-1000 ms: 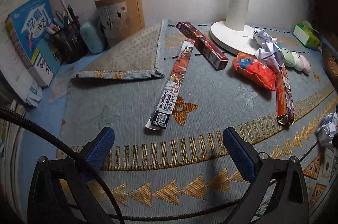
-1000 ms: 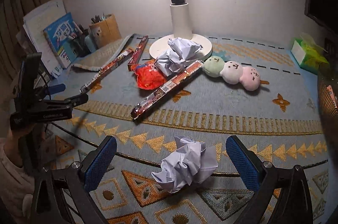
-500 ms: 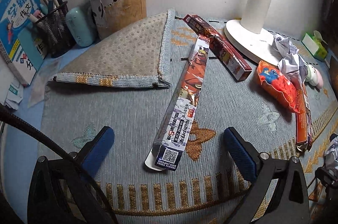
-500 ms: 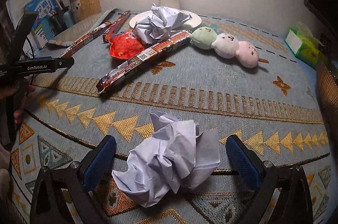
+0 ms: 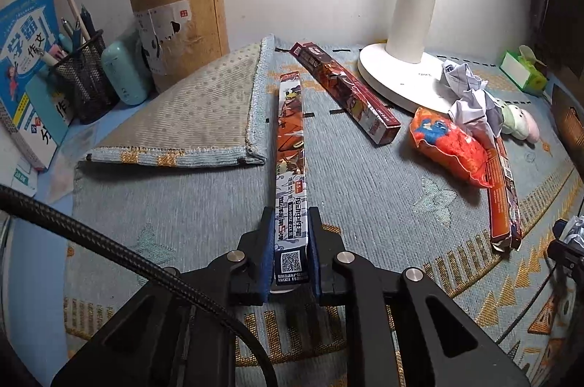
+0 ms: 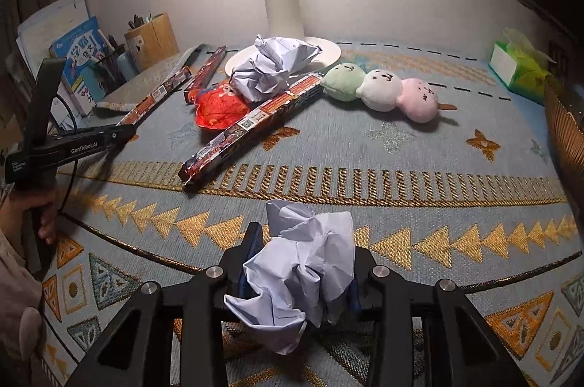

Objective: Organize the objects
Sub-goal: 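Grasp the long printed box with the left gripper while the right gripper grasps a paper ball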

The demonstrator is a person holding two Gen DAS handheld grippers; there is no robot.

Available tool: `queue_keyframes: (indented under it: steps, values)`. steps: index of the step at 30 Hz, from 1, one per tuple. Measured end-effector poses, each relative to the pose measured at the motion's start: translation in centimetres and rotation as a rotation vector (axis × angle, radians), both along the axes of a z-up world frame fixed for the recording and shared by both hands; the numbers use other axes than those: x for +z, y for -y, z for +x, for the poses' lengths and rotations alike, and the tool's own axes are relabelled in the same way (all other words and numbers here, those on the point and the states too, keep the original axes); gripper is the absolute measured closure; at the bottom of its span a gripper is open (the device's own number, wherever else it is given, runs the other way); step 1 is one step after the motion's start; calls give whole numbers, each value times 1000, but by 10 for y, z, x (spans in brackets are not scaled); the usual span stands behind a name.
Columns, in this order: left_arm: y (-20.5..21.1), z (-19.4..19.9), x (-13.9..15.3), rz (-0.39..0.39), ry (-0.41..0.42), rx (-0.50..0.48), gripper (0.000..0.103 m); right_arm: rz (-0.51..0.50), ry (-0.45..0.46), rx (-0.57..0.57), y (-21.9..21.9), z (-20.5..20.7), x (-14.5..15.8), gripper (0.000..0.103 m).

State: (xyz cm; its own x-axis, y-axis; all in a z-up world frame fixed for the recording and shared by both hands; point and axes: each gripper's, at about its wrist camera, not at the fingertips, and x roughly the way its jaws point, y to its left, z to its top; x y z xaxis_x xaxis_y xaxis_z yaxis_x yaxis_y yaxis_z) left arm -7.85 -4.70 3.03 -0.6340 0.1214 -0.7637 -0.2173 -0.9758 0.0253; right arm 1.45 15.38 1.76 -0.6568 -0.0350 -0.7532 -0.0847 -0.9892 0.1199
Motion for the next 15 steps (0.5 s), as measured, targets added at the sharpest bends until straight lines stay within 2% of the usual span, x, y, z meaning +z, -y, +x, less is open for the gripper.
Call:
queue_keyframes:
  steps: [5,8,10,15]
  values:
    - [-5,9,9,-46,-67,-2,90,-4,-41,13,2,5,6,65]
    - [-2,8,12,-49,-107,20,90,-1,-75,28,4,11,10,65]
    - [-1,14,17,-23,-116,17,90,-1,-96,38,5,14,13,65]
    - [-20,29,49,-32,-186,-21,90,-41,-142,36,-4,21,32,65]
